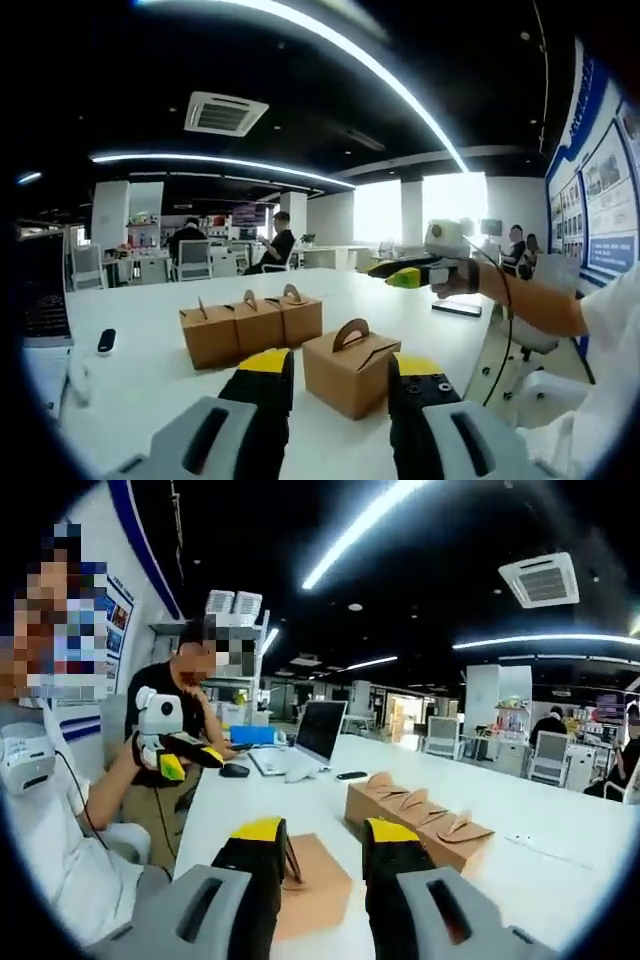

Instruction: Pick up one paper box from the group, open the paper box, and remove the item inside

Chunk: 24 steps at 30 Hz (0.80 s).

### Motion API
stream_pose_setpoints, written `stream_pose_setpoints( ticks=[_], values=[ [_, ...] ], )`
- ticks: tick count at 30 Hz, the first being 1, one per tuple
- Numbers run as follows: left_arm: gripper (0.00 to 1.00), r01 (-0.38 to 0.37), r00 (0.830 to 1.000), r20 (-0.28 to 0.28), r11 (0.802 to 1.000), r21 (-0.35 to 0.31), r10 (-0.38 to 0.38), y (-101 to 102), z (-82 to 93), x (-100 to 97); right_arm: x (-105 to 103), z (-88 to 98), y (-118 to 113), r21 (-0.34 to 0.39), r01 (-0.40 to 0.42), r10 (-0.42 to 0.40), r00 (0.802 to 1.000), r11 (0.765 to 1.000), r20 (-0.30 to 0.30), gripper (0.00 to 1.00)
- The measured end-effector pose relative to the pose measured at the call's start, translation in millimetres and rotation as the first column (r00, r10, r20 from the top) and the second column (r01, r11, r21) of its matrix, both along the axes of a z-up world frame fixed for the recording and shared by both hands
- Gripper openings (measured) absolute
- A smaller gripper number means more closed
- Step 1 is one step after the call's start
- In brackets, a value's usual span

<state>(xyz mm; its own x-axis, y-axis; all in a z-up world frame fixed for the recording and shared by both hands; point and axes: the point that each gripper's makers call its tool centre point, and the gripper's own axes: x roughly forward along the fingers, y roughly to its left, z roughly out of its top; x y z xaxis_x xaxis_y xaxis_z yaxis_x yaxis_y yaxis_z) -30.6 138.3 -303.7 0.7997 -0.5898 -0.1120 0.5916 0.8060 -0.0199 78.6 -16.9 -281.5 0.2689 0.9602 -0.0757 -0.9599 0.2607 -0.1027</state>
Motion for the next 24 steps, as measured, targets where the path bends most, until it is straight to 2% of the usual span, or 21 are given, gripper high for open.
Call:
stream_pose_setpoints(
  ticks=[11, 16, 24],
  values=[
    [0.39, -0.010, 1.000, 0.007, 1.000, -0.022, 0.011, 1.3, 3.0, 1.7, -23.8, -11.8, -6.2, -0.011, 0.084, -0.084, 0.996, 0.996, -0.030, 0.29],
    [0.39, -0.011, 1.000, 0.012, 0.999, -0.034, 0.011, 2.1, 5.0, 2.5, -41.0, -13.5, -7.6, -0.016, 0.060, -0.060, 0.997, 0.998, -0.039, 0.31],
    [0.39, -0.008, 1.000, 0.018, 0.999, -0.041, 0.009, 1.6, 6.8, 2.1, -42.6, -13.9, -15.9, -0.011, 0.086, -0.086, 0.996, 0.996, -0.034, 0.30]
  ],
)
